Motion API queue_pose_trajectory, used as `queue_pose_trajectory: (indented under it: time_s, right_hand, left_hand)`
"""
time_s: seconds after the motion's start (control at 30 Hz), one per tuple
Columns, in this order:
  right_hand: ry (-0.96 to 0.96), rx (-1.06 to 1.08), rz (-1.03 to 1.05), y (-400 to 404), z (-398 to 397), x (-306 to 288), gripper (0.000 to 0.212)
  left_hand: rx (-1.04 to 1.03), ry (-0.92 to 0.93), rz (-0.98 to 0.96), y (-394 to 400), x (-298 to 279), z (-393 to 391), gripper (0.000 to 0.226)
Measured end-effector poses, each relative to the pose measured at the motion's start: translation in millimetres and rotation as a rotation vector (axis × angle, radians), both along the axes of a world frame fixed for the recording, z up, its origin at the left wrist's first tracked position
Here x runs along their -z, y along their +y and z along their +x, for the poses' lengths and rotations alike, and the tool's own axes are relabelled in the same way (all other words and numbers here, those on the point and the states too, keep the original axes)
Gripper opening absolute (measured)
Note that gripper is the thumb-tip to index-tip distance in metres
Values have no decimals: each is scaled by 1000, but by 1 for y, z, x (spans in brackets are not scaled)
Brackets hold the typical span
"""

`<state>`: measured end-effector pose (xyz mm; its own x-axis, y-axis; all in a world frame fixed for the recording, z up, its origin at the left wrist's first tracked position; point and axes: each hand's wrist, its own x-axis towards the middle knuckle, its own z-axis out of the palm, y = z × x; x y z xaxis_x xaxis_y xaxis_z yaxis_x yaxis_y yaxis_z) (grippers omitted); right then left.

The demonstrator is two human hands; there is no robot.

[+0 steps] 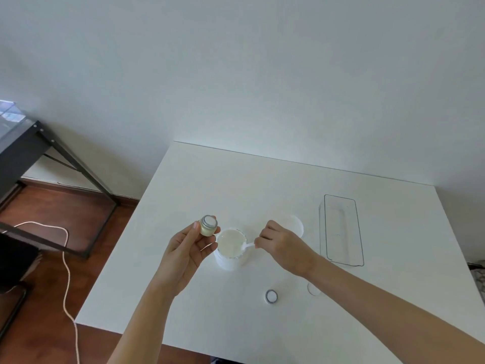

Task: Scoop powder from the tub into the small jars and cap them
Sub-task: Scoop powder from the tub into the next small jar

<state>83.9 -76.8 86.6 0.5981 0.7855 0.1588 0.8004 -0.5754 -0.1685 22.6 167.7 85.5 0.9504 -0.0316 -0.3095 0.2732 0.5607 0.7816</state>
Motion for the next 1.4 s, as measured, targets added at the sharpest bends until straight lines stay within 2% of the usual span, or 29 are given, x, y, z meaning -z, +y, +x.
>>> queue_pose_trajectory:
  time_s: [0.1, 0.17, 0.2, 0.27, 0.3, 0.4, 0.5, 0.63, 0.77, 0.87, 1.0, 1.4]
  right_hand:
    - [-31, -26, -19, -4, -1, -7, 31]
    - [-32, -10, 68, -8, 0, -11, 37]
    - [-7, 39, 130, -8, 0, -12, 31]
    - [129, 230, 303, -4, 0, -9, 12]
    - [227, 359, 383, 0, 1, -6, 10]
    - [550, 699, 424, 14, 6, 5, 18]
    - [664, 834, 383, 19, 8, 15, 23]
    - [596, 828, 340, 10, 8, 1, 23]
    - [518, 801, 587, -3, 10, -40, 18]
    - [528, 675, 709, -3, 8, -73, 16]
    - [506, 561, 658, 9, 4, -96, 17]
    - [509, 534, 546, 15, 6, -99, 18]
  left_hand:
    - [2, 1, 1, -1, 0, 0, 37]
    - [4, -5, 4, -2, 0, 0, 37]
    - [6, -10, 9, -2, 0, 0, 36]
    - [10, -18, 18, -3, 0, -1, 36]
    - [11, -19, 20, -4, 0, -1, 35]
    - [26, -34, 40, -5, 0, -2, 33]
    - [51, -47, 54, -6, -1, -3, 33]
    - [76, -72, 87, -5, -4, -4, 35]
    - [87, -91, 89, -4, -6, -4, 37]
    - [118, -96, 99, -5, -6, -3, 39]
    - [170, -102, 111, -10, -11, -1, 41]
    - [138, -90, 150, -14, -16, -2, 38]
